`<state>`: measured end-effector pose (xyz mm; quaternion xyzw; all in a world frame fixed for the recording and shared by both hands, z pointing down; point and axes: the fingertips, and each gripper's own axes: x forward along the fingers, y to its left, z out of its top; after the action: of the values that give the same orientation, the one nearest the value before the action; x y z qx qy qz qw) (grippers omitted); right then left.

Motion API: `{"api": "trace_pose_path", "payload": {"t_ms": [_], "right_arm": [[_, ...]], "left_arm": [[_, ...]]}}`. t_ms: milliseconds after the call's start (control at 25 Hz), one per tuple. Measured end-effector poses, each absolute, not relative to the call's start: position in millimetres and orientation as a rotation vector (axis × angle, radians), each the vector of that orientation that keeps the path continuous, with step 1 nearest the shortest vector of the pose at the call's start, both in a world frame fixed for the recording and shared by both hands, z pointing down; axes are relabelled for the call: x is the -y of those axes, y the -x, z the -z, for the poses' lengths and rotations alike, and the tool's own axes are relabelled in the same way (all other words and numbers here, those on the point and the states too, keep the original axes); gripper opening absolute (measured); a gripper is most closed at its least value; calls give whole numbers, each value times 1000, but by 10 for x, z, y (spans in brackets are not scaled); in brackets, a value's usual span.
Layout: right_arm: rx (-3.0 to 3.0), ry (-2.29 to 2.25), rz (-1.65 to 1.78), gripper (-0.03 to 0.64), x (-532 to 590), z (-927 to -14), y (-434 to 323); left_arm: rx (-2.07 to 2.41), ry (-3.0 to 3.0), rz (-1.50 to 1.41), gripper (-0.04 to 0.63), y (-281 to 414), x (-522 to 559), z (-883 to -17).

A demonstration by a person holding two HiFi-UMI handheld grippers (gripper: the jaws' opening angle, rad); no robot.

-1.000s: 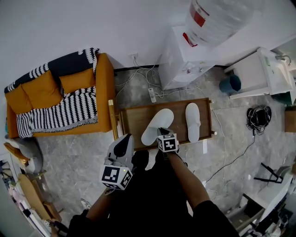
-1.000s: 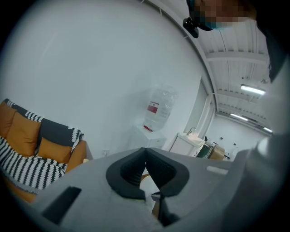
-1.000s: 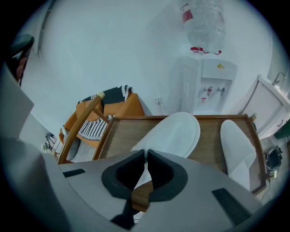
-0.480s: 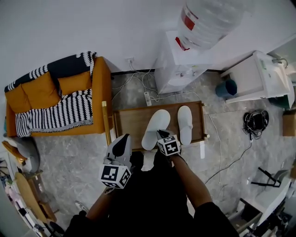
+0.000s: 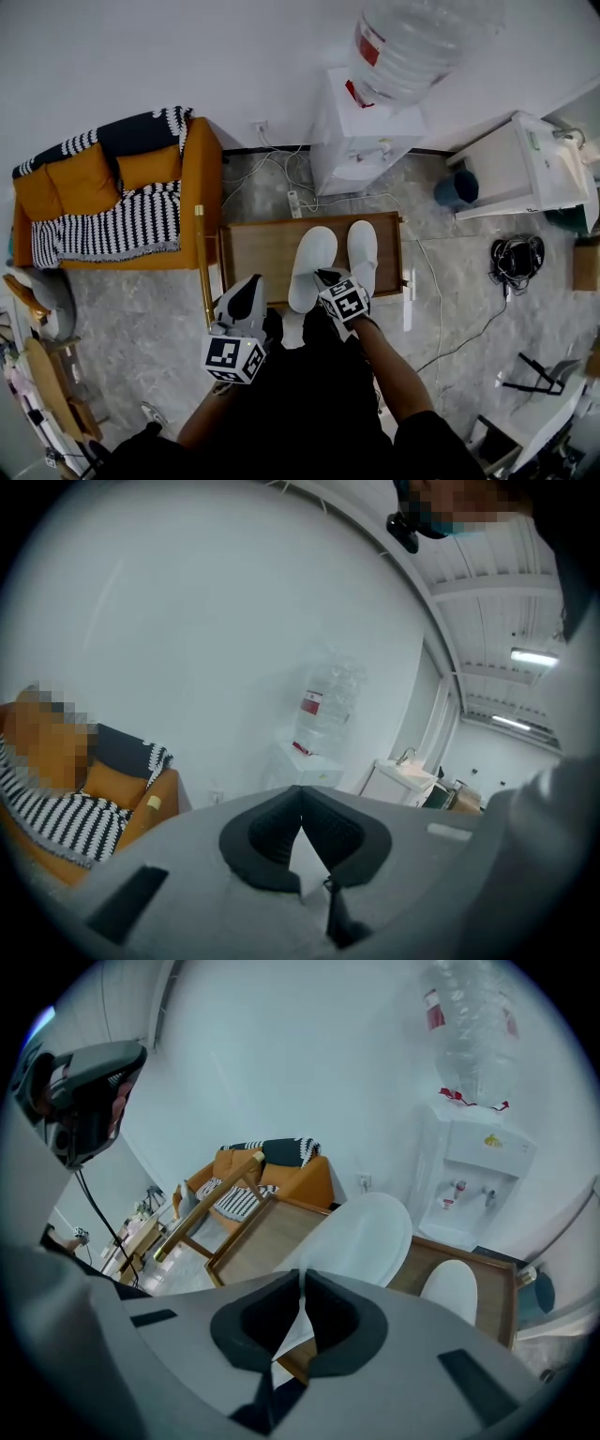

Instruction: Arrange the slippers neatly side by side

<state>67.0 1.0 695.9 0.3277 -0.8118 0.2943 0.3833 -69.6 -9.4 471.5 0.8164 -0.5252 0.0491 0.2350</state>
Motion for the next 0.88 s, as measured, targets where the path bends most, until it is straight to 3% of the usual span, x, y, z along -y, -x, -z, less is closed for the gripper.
{"api": "trace_pose_path", "payload": {"t_ms": [880], "right_arm": [[2101,-460,-551,26,3,-7204,-1133]], "left_arm": [[1556,-2150,-130,12,106,96,-4844]]}}
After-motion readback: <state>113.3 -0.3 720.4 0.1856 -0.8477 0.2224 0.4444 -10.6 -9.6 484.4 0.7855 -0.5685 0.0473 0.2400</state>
